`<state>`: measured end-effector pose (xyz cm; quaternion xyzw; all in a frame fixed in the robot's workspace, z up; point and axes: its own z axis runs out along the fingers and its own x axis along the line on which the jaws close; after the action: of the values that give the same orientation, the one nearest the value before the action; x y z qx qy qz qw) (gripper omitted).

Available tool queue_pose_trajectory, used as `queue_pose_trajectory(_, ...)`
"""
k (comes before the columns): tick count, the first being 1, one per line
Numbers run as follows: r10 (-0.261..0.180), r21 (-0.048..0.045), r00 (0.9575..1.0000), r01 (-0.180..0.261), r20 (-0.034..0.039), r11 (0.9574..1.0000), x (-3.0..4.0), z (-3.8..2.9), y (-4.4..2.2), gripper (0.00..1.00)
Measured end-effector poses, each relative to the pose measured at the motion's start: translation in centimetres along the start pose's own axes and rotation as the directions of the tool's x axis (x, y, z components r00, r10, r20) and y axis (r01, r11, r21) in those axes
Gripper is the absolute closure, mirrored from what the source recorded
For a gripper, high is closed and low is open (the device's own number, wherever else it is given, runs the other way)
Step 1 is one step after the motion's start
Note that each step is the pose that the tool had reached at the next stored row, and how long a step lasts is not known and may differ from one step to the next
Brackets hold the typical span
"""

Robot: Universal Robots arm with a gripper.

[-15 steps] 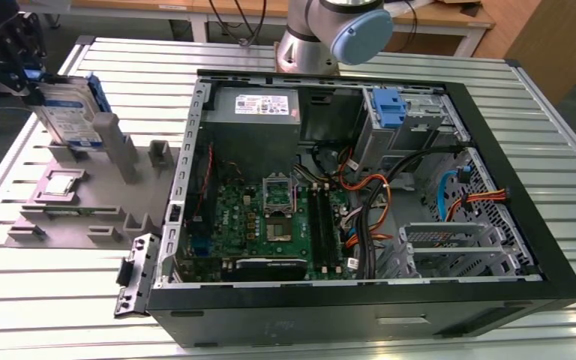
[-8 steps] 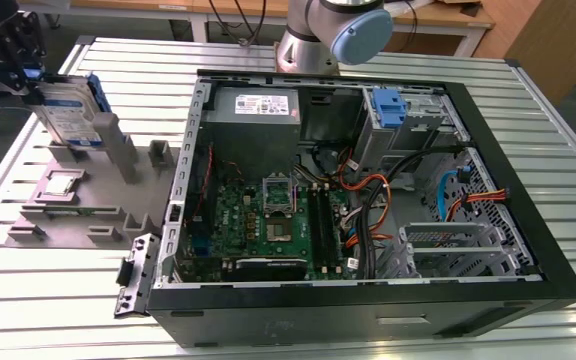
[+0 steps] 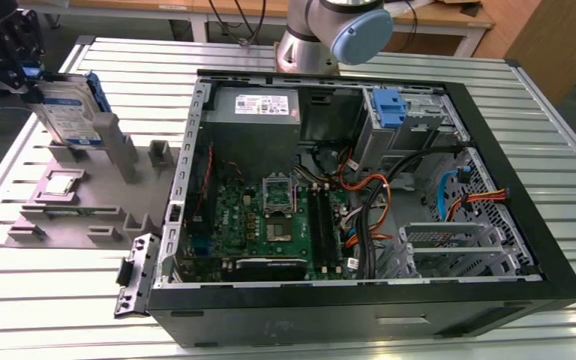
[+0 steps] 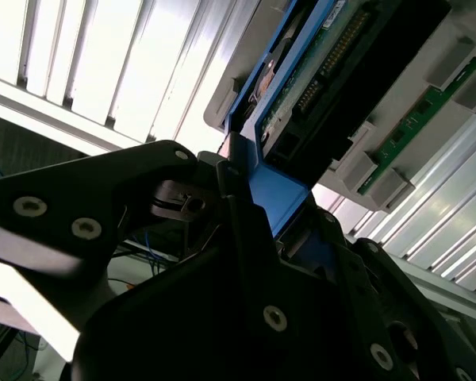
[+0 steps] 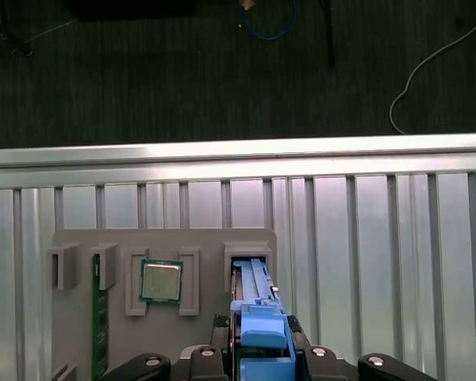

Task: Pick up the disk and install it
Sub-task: 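Pick up the disk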

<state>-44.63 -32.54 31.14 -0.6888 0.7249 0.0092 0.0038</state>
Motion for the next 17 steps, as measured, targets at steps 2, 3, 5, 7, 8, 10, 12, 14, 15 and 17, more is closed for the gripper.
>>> queue_pose_trajectory(2,0.000,0.0000,1.0000,0.000,0.0000,1.0000,0.00,-0.04,0.00,0.63)
queue_pose_trajectory(3,0.000,0.0000,1.0000,0.000,0.0000,1.0000,0.00,-0.07,0.00,0.63)
queue_pose_trajectory(5,0.000,0.0000,1.0000,0.000,0.0000,1.0000,0.00,-0.11,0.00,0.63)
queue_pose_trajectory(7,0.000,-0.0001,1.0000,0.000,0.0000,1.0000,0.00,-0.17,0.00,0.63)
queue_pose_trajectory(8,0.000,0.0000,1.0000,0.000,0.0000,1.0000,0.00,-0.19,0.00,0.63)
queue_pose_trajectory(10,0.000,-0.0002,1.0000,0.000,-0.0001,1.0000,0.00,-0.25,0.00,0.63)
queue_pose_trajectory(12,0.000,0.0002,1.0000,0.000,0.0001,1.0000,-0.01,-0.26,0.00,0.63)
queue_pose_trajectory(14,0.000,-0.0001,1.0000,0.000,0.0000,1.0000,0.00,-0.30,0.00,0.63)
queue_pose_trajectory(15,0.000,0.0000,1.0000,0.000,0.0000,1.0000,-0.01,-0.31,0.00,0.63)
queue_pose_trajectory(17,0.000,-0.0002,1.0000,0.000,-0.0001,1.0000,-0.01,-0.37,0.00,0.63)
